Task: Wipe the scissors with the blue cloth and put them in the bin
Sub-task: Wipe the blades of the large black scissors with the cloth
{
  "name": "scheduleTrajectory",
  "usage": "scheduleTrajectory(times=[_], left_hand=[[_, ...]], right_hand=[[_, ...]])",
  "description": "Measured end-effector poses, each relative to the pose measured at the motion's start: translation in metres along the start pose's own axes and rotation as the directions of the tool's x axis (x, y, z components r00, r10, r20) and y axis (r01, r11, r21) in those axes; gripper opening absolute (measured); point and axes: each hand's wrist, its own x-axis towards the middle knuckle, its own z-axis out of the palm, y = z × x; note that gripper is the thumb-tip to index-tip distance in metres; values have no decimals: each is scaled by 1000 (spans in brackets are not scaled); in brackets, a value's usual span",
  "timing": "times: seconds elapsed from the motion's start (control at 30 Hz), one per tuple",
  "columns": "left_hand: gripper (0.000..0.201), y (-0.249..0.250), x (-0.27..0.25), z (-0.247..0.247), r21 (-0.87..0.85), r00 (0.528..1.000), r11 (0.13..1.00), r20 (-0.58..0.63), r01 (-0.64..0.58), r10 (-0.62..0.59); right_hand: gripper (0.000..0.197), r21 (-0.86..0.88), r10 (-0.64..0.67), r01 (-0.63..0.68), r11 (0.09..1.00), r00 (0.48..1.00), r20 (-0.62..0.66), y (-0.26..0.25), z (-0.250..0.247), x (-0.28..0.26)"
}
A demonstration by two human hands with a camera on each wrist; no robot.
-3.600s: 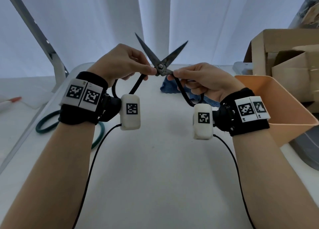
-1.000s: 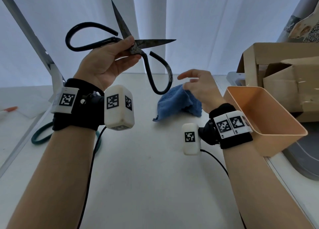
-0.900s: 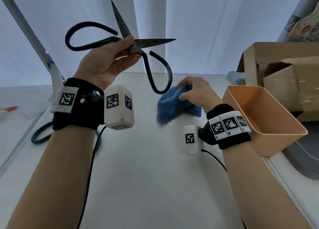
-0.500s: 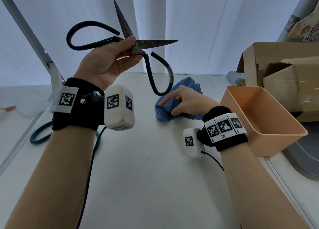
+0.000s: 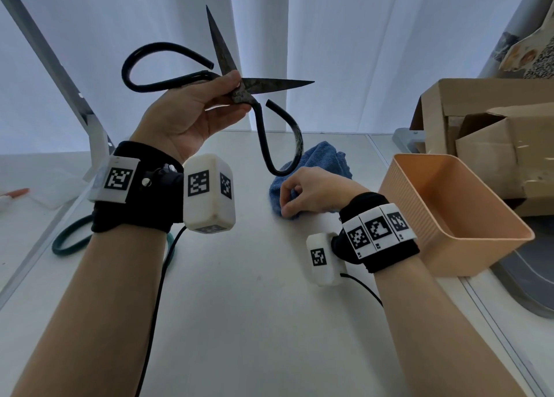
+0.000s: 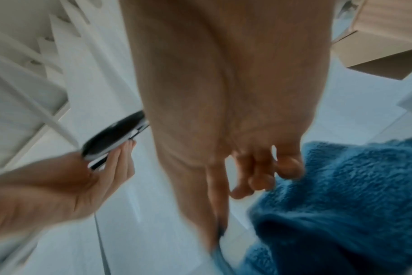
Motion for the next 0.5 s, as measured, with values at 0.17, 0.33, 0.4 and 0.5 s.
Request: scheduleTrajectory(times=[0.17,0.33,0.4,0.5], left_hand=[[16,2,-2,-1,146,996,989,89,1,-14],[24,3,-4,-3,274,976,961,215,-20,-41],[25,2,-5,-2,309,971,951,232,-13,-62],[27,0,-4,0,352,971,936,223,8,-92]], right_hand=[[6,416,74,147,898,879,-471,9,-19,6],[8,812,293,380,442,795,-532,17,-32,2],[12,827,260,435,357,804,-535,15,-36,-2],[20,838,214,493,235,815,-539,7,-42,-9]])
